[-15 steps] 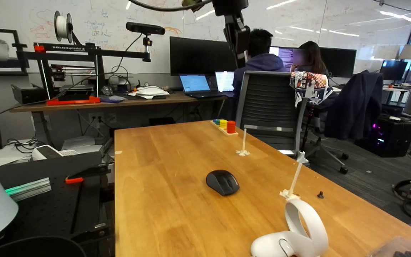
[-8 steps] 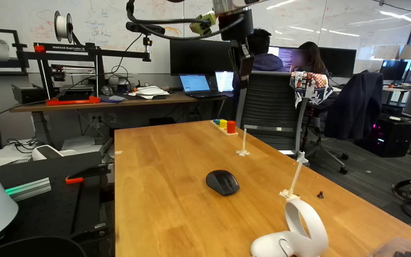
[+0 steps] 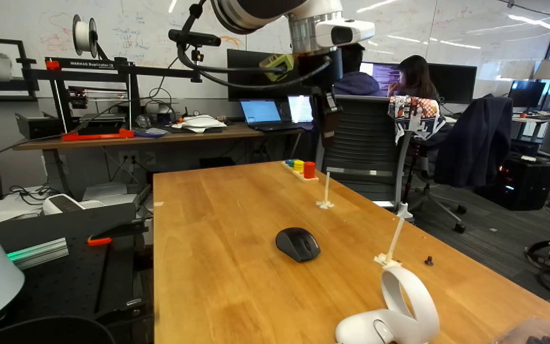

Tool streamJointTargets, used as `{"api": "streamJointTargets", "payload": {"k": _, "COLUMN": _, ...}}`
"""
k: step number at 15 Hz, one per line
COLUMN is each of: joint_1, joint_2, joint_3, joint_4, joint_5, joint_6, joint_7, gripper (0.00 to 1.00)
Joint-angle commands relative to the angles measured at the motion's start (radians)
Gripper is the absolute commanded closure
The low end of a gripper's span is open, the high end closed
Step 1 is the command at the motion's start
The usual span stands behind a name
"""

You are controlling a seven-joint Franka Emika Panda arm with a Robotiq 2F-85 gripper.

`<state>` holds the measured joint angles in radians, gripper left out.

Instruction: Left-click the mouse

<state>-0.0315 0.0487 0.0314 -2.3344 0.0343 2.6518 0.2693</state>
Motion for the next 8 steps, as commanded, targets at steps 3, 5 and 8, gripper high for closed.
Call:
{"api": "streamJointTargets", "payload": {"k": 3, "joint_1": 0.023, "joint_2": 0.077, "joint_3": -0.038, "joint_4": 0.013, "joint_5": -0.096, "joint_6": 0.058, "joint_7": 0.086, "gripper": 0.99}}
{"api": "streamJointTargets", "payload": {"k": 5, "joint_1": 0.028, "joint_2": 0.106, "joint_3": -0.052, "joint_4": 0.011, "joint_5": -0.121, "joint_6": 0.071, "joint_7": 0.114, "gripper": 0.99}}
{"api": "streamJointTargets", "payload": {"k": 8, "joint_1": 0.044, "joint_2": 0.153, "joint_3": -0.077, "joint_4": 0.015, "joint_5": -0.155, "joint_6": 0.083, "joint_7": 0.152, "gripper": 0.99}}
